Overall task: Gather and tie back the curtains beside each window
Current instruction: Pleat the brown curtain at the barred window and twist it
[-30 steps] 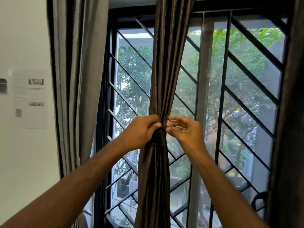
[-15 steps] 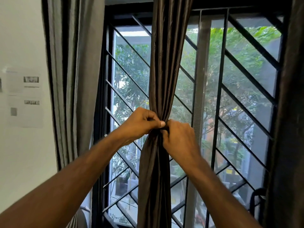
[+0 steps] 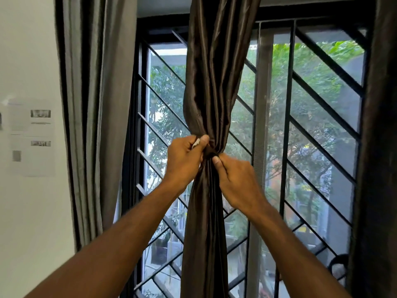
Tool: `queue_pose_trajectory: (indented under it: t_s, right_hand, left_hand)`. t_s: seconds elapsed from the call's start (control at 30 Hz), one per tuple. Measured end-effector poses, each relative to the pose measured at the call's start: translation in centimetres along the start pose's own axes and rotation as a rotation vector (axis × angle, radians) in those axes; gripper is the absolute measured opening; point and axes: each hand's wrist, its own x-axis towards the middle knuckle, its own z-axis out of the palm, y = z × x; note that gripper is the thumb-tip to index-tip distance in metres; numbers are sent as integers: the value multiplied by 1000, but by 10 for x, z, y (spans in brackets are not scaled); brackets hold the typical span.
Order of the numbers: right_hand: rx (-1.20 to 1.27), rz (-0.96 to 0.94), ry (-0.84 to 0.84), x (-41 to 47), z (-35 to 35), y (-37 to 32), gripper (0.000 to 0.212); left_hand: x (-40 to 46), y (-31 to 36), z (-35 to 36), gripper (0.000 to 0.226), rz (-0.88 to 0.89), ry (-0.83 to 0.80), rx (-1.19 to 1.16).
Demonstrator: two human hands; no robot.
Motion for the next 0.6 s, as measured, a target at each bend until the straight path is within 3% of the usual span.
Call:
queue_pose_trajectory:
  t_s: [0.07,0.13,0.27,0.43,0.6]
  right_hand:
    - [32,-4,38,1,6,-3,37]
    - [57,24,38,-5,14,-7,37]
    - [69,52,-27,-28,26,-3,39]
    - [82,25,-29,-45,26,-1,40]
    - [77,29,-47,-41,13,16,37]
  left_hand:
    - [26,8,5,55,-12,185,68]
    - [46,14,11,60,-45,268,166]
    - [41,-9,16,56,-147,226,270]
    - [26,-25,17,52,-193,202,233]
    - [12,-20,8,47,-55,190,302]
